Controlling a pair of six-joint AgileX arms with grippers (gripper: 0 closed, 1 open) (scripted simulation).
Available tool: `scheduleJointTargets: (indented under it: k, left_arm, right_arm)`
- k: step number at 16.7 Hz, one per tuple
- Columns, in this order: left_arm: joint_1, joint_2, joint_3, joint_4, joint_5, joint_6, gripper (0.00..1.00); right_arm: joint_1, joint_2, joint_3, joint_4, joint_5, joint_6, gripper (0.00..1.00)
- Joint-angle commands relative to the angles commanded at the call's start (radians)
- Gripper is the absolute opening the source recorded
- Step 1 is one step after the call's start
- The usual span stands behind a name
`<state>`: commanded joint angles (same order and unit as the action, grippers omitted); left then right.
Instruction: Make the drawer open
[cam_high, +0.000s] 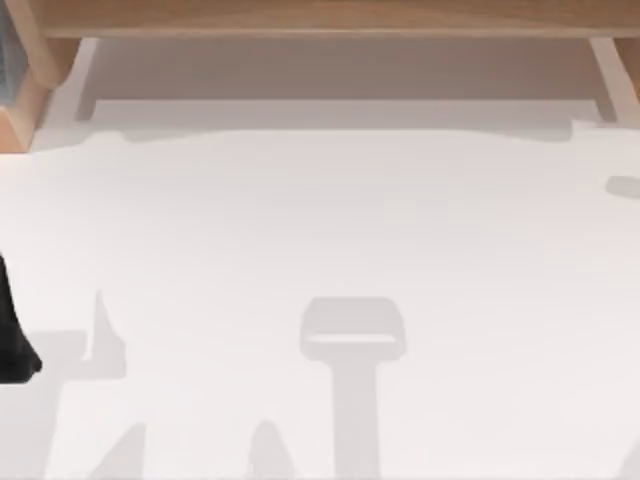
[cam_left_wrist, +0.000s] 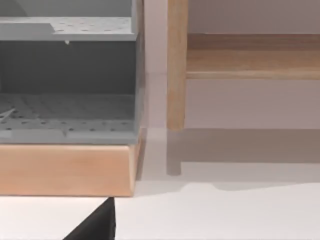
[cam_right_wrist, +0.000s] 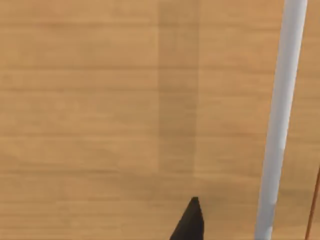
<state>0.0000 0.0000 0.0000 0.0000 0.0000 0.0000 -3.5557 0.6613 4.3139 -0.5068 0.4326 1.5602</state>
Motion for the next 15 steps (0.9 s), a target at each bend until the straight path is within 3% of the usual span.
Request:
scheduleJointTargets:
  k: [4, 15]
  left_arm:
    - [0.0, 0.0, 0.0, 0.0, 0.0, 0.0, 1.0]
    - [0.0, 0.0, 0.0, 0.0, 0.0, 0.0, 1.0]
  right_arm:
    - [0.0, 0.0, 0.0, 0.0, 0.0, 0.0, 0.02]
    - [-0.005, 0.006, 0.017, -0.005, 0.006, 0.003, 0.0]
